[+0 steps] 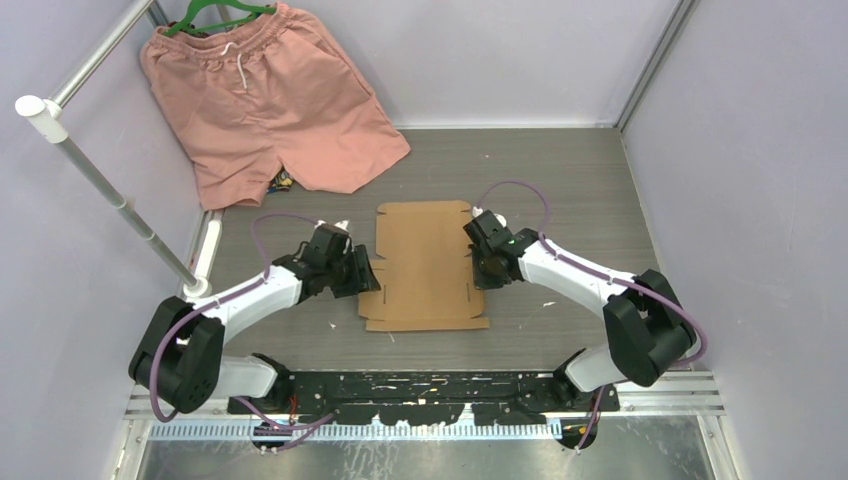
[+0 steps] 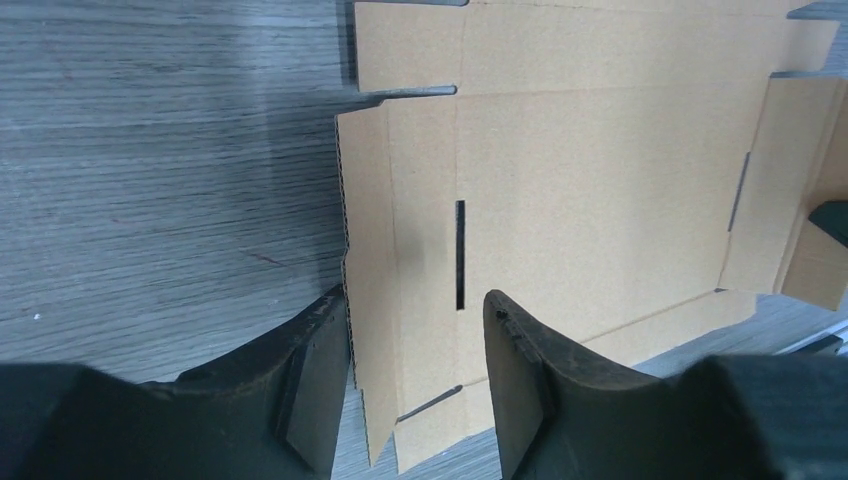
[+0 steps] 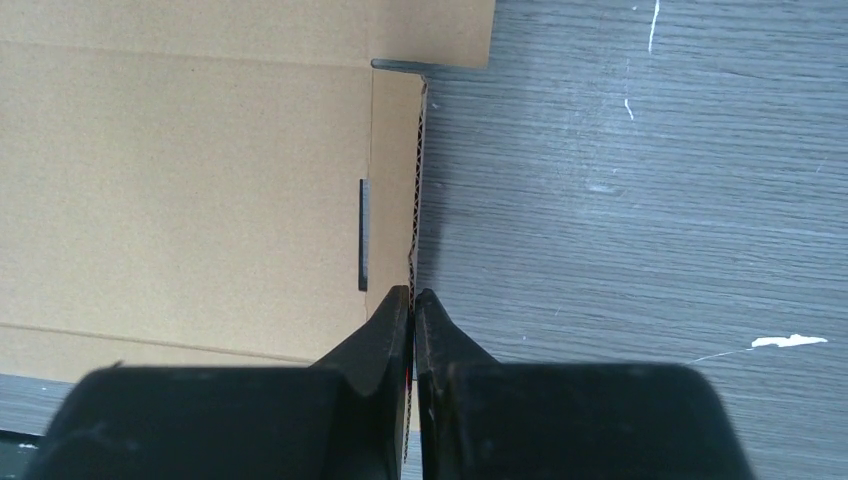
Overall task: Fold the paper box
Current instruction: Fold the paper box at the center of the board.
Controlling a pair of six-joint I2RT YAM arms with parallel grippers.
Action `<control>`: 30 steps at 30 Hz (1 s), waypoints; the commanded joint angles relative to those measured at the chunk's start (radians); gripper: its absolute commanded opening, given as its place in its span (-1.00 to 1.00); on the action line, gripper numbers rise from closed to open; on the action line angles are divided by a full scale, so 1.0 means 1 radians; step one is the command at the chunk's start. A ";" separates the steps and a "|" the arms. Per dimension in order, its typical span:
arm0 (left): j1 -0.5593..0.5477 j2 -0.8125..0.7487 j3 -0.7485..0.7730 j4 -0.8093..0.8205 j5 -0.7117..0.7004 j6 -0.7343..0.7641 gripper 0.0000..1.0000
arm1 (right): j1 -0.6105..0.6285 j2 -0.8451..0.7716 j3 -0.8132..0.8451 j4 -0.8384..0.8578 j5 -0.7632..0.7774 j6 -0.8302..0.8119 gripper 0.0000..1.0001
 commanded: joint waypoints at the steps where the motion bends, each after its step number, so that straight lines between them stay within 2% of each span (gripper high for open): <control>1: -0.023 -0.023 0.048 0.045 -0.011 -0.021 0.01 | 0.031 0.009 0.042 0.003 0.050 0.001 -0.81; 10: -0.067 -0.033 0.047 0.054 -0.038 -0.038 0.01 | 0.059 0.023 0.024 0.039 0.051 0.012 -0.81; 21: -0.159 0.039 0.116 0.049 -0.096 -0.046 0.00 | 0.095 0.041 0.043 0.055 0.059 0.026 -0.81; 30: -0.246 0.127 0.187 0.006 -0.178 -0.038 -0.01 | 0.153 0.079 0.109 -0.022 0.171 0.017 -0.82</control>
